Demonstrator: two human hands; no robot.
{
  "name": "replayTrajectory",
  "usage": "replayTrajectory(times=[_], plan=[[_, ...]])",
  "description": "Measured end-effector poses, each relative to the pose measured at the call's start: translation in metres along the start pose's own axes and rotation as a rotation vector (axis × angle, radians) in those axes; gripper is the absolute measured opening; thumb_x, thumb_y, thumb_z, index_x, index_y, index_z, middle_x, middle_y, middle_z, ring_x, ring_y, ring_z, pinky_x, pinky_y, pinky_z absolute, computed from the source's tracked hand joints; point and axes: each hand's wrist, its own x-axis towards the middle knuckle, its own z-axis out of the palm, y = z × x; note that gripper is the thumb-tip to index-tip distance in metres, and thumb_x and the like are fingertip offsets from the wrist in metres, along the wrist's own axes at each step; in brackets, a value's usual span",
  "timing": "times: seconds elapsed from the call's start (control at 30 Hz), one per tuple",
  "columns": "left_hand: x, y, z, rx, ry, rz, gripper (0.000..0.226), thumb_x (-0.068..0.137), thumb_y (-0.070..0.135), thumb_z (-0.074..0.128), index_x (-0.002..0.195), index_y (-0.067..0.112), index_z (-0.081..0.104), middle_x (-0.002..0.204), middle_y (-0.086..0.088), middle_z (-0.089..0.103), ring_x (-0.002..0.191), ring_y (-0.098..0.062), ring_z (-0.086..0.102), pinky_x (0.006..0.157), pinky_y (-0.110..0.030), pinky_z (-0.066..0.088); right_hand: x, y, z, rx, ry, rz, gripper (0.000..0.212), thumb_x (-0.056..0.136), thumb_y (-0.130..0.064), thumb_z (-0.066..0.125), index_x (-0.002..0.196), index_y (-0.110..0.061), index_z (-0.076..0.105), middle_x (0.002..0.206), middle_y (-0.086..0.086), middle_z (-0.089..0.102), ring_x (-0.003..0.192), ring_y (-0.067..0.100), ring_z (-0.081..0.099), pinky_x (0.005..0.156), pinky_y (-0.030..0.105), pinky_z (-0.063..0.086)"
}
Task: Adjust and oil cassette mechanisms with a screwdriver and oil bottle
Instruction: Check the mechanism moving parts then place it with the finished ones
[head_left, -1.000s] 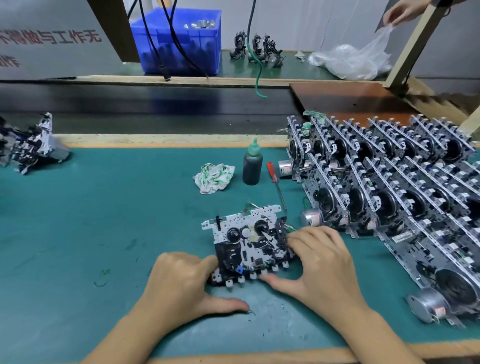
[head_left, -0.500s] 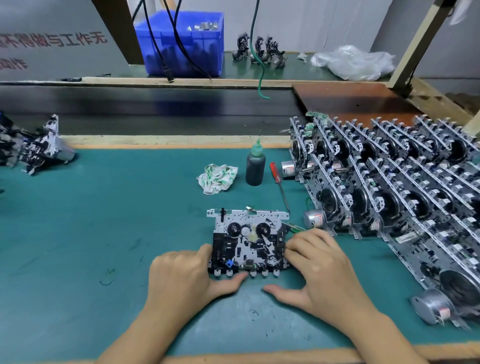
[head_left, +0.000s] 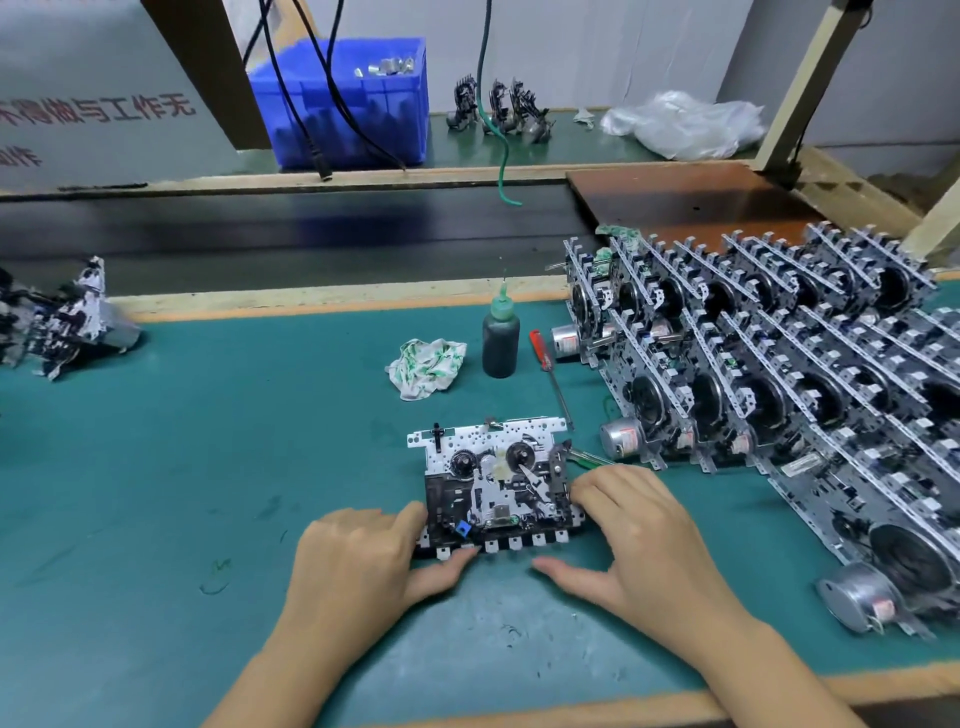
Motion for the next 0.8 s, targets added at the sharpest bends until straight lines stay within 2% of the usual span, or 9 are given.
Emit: replayTrajectory(times=[0.1,0.2,0.27,0.33,0.5,0.63,0.73,0.8], plan=[[-0.001,0.0,0.0,-0.018,-0.002,-0.028,0.07,0.092,0.064,0.028,0.045,0.014,0.041,0.032,0.0,0.03,0.027,-0.019,0.033,0.037,-0.017,0.019,0.0,0.002,-0.002,0.042,-0.032,-0.006,0.058,0.071,-0.065,0.059,0.082,-0.008,0.068,0.082,-0.002,0.063,0.077,0.018,0.059,0.079,0.025,0.041],[-0.002,-0.001,0.0,-0.069,-0.077,0.0,0.073,0.089,0.07,0.028,0.048,0.012,0.046,0.033,0.001,0.034,0.027,-0.02,0.036,0.034,-0.018,0.023,0.0,0.002,0.0,0.045,0.008,0.014,0.049,0.076,-0.058,0.06,0.075,-0.009,0.066,0.077,-0.002,0.062,0.071,0.019,0.058,0.073,0.024,0.041],[-0.001,0.0,-0.002,-0.089,-0.136,-0.021,0.075,0.073,0.081,0.038,0.048,0.012,0.046,0.033,0.002,0.035,0.028,-0.02,0.038,0.035,-0.018,0.023,-0.001,0.001,0.001,0.035,0.037,0.044,0.046,0.077,-0.055,0.058,0.075,-0.01,0.066,0.076,-0.003,0.062,0.069,0.018,0.059,0.071,0.024,0.04],[0.001,0.005,-0.002,-0.081,-0.146,-0.088,0.071,0.062,0.082,0.044,0.046,0.013,0.044,0.032,0.001,0.035,0.027,-0.02,0.039,0.036,-0.019,0.022,-0.002,-0.001,0.002,0.034,0.048,0.057,0.046,0.076,-0.055,0.058,0.075,-0.01,0.067,0.076,-0.004,0.063,0.069,0.018,0.059,0.07,0.025,0.041],[0.004,0.008,0.003,-0.039,-0.122,-0.168,0.064,0.064,0.073,0.047,0.041,0.014,0.043,0.029,-0.001,0.034,0.024,-0.02,0.038,0.038,-0.018,0.02,0.0,-0.002,0.002,0.131,0.046,0.066,0.047,0.071,-0.057,0.064,0.071,-0.01,0.062,0.072,-0.003,0.059,0.067,0.018,0.055,0.068,0.025,0.04],[0.004,0.002,0.001,-0.128,-0.156,-0.146,0.07,0.059,0.082,0.045,0.043,0.014,0.048,0.03,0.001,0.038,0.026,-0.02,0.041,0.034,-0.019,0.027,0.0,-0.007,0.003,0.075,0.069,0.109,0.047,0.075,-0.059,0.058,0.066,-0.012,0.058,0.065,-0.004,0.054,0.061,0.017,0.05,0.062,0.023,0.034],[0.004,0.003,-0.001,-0.167,-0.191,-0.149,0.071,0.055,0.085,0.045,0.044,0.015,0.048,0.03,0.002,0.038,0.027,-0.02,0.042,0.035,-0.017,0.027,0.001,-0.005,0.002,0.05,0.054,0.099,0.05,0.074,-0.062,0.056,0.068,-0.012,0.058,0.067,-0.004,0.055,0.063,0.017,0.051,0.064,0.023,0.034],[0.0,0.003,0.0,-0.185,-0.212,-0.074,0.069,0.058,0.083,0.048,0.044,0.015,0.05,0.031,0.002,0.037,0.028,-0.02,0.04,0.035,-0.017,0.025,0.001,-0.003,0.0,0.025,0.039,0.098,0.055,0.071,-0.067,0.056,0.071,-0.012,0.059,0.07,-0.005,0.056,0.065,0.015,0.052,0.067,0.023,0.034]])
